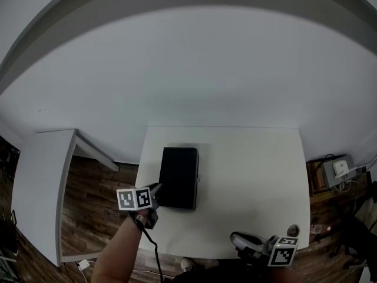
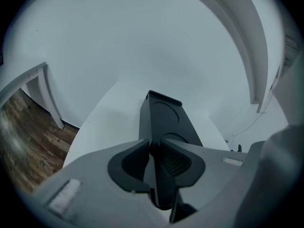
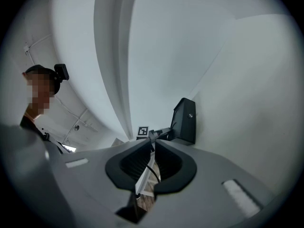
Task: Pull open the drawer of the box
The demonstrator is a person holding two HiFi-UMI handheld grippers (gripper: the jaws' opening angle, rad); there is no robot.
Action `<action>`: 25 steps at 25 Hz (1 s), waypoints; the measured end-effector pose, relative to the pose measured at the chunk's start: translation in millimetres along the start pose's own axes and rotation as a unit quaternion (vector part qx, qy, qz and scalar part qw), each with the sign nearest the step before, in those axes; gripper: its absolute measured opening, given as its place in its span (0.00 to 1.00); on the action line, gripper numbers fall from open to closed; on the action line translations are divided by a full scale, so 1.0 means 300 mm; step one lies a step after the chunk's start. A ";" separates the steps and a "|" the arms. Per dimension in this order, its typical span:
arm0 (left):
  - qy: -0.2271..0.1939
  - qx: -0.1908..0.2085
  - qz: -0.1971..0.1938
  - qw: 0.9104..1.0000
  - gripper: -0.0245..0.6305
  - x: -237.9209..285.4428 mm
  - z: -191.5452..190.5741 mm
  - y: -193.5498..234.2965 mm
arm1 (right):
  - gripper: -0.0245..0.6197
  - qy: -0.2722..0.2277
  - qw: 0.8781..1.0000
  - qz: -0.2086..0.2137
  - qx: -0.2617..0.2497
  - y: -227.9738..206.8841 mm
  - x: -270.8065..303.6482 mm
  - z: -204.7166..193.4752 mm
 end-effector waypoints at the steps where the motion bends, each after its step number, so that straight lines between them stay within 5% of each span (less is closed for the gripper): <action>1: 0.002 -0.005 -0.003 1.000 0.16 0.001 -0.001 0.002 | 0.09 0.004 1.000 0.001 -0.002 -0.011 0.005 0.007; 9: 0.013 -0.035 -0.013 0.999 0.16 0.003 -0.005 0.009 | 0.11 0.068 0.993 0.034 -0.091 -0.073 0.131 0.107; 14: 0.015 -0.051 -0.020 0.998 0.16 -0.005 0.003 0.020 | 0.12 0.147 0.962 0.017 -0.229 -0.181 0.260 0.188; 19: 0.005 -0.069 -0.029 0.997 0.16 -0.005 0.001 0.024 | 0.15 0.227 0.903 -0.003 -0.366 -0.301 0.446 0.255; 25: 0.001 -0.070 -0.030 0.997 0.16 -0.006 -0.003 0.019 | 0.18 0.313 0.790 -0.012 -0.527 -0.412 0.642 0.230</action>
Point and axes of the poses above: the fingertips, and each gripper's own axes: x forward along the fingers, y to its left, z out of its top, the point moved 6 cm from there along -x, backward along the fingers, and after that the axes turned 9 degrees about -x, right-handed, at the moved point
